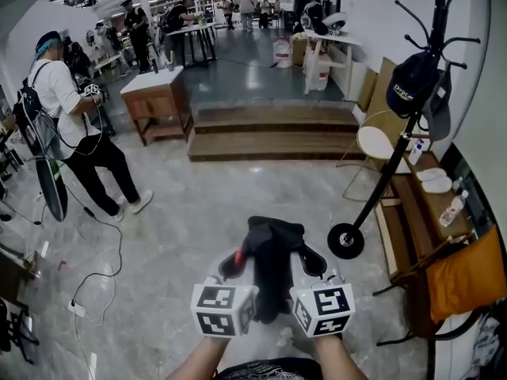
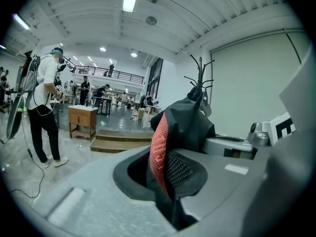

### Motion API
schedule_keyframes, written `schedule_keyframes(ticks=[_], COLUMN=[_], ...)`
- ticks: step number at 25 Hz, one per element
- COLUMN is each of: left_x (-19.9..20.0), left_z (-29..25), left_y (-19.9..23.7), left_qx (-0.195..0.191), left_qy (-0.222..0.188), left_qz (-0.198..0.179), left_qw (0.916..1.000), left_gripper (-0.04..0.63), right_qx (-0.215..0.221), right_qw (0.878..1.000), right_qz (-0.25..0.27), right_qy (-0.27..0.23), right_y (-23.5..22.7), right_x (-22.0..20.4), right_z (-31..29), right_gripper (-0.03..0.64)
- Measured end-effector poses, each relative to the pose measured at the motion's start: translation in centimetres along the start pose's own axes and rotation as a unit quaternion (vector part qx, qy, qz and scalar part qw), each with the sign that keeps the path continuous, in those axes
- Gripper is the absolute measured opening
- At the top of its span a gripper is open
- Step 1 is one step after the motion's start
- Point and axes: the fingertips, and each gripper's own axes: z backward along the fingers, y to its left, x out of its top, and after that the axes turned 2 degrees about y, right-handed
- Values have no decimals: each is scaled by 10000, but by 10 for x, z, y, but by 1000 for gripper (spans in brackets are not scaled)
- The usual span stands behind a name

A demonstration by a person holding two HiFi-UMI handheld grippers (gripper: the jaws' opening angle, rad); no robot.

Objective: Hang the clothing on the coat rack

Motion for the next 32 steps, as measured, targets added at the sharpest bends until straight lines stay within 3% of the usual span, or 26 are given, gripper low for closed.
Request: schedule_keyframes(ticks=[18,32], left_x=[34,48], left_z=[-113,-175], left_y=[-53,-85], left_qx=[-66,-361], left_qy=[124,187], left_qz=[-184,-275], left_qw=[9997,9988], left_gripper=[35,35], right_qx=[-34,-304], right_qw=[9999,9994], right_qz=[-146,-154], right_qy=[-86,-115], right_y=[-114,-179], right_x=[18,24], right_z=[-42,-58], right_gripper=[21,21])
